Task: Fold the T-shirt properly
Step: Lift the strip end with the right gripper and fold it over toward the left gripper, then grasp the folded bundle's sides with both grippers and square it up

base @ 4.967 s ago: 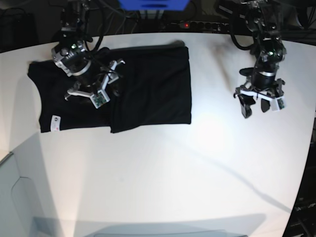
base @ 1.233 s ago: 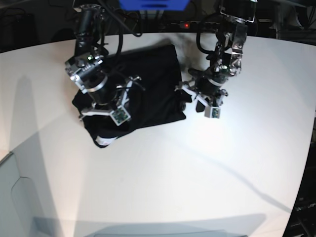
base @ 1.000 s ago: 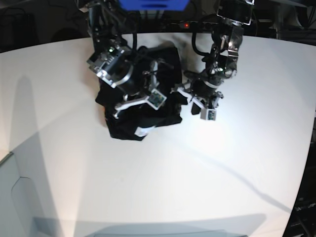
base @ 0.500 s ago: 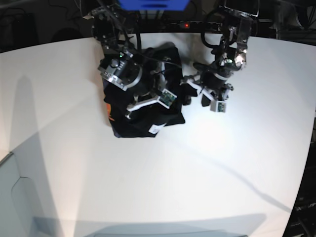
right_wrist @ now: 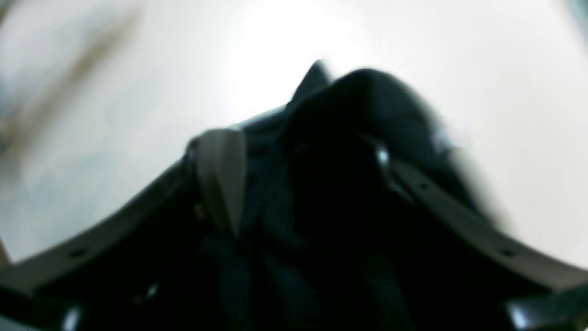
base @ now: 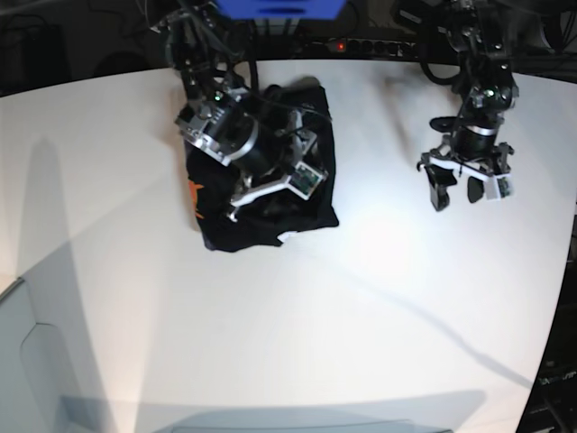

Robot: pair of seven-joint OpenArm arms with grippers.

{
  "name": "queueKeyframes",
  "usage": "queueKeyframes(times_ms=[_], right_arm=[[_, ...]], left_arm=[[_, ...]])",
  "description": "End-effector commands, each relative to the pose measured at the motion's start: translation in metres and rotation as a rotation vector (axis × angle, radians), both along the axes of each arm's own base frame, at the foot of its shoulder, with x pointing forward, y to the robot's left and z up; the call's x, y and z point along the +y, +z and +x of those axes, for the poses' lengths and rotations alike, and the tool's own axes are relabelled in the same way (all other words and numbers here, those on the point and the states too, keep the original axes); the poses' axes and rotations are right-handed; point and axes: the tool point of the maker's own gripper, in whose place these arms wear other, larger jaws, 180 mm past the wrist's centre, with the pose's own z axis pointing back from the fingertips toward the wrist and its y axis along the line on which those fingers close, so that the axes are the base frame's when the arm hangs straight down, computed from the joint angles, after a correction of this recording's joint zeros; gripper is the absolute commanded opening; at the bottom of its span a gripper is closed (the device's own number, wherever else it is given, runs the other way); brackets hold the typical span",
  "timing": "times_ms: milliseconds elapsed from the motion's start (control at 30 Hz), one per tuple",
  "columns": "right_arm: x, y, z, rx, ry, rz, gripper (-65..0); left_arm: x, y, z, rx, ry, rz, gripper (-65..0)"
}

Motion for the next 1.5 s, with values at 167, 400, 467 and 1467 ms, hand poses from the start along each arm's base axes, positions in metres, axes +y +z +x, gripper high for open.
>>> queueKeyframes(times_ms=[167, 400, 467, 1467], right_arm=[[-0.023, 0.037, 0.025, -0.118, -0.079, 0.042, -27.7], [-0.095, 0.027, 0.046, -0.105, -0.280, -0.008, -27.6], [-0.114, 0.023, 0.048, -0.101, -0.320, -0.035, -27.6], [-0.037, -0.003, -0.018, -0.032, -0.031, 0.030, -27.7]], left_arm=[[0.015, 0.013, 0.002, -0.042, 0.029, 0.027, -23.9], [0.015, 0.013, 0.004, -0.045, 0.031, 0.023, -23.8], [0.015, 0.014, 0.005, -0.048, 0.031, 0.023, -23.8], [0.027, 0.023, 0.006, -0.071, 0.056, 0.041, -23.8]])
